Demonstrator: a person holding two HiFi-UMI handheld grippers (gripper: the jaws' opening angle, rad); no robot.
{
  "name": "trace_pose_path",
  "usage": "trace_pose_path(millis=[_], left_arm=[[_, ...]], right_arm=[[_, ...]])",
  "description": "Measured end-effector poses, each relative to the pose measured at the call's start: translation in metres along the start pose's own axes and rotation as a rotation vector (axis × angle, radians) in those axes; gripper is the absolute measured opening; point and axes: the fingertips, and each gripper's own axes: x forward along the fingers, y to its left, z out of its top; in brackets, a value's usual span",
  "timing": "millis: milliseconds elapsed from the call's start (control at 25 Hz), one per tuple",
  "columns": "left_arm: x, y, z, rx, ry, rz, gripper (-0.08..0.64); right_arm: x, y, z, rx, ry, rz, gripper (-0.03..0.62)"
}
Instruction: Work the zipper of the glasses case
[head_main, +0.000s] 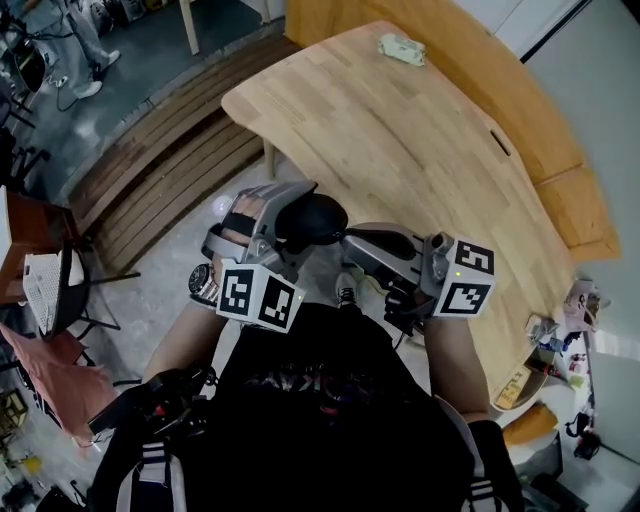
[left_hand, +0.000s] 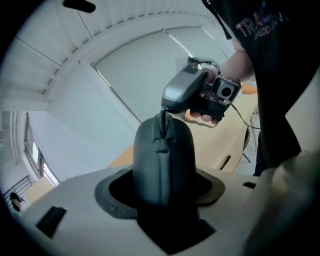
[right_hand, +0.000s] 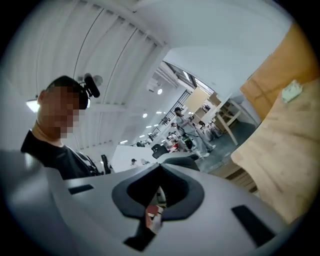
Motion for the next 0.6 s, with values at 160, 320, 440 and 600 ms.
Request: trace_pose_path(millis=[160, 320, 440, 600], left_arm=[[0.007, -0.006, -0.019, 0.002, 0.143, -0.018, 0.279], [0.009, -0.006, -0.032, 0.062, 0.243, -0.009, 0.276], [0.012, -0.01, -0.039, 0.092, 0.294, -0.016, 0.276], [0.014, -0.014, -0.043, 0.074, 0.295, -0.029, 0.276]], right_arm=[[0.004, -0.01, -0.01, -0.207, 0.103, -0.171, 0.017], [0.011, -0.014, -0.02, -0.347, 0.188, -0.259, 0.017], [0.019, -0.013, -0.032, -0.416, 0.244, -0.276, 0.017], [0.023, -0.014, -0.035, -0.427, 0.247, -0.29, 0.017]])
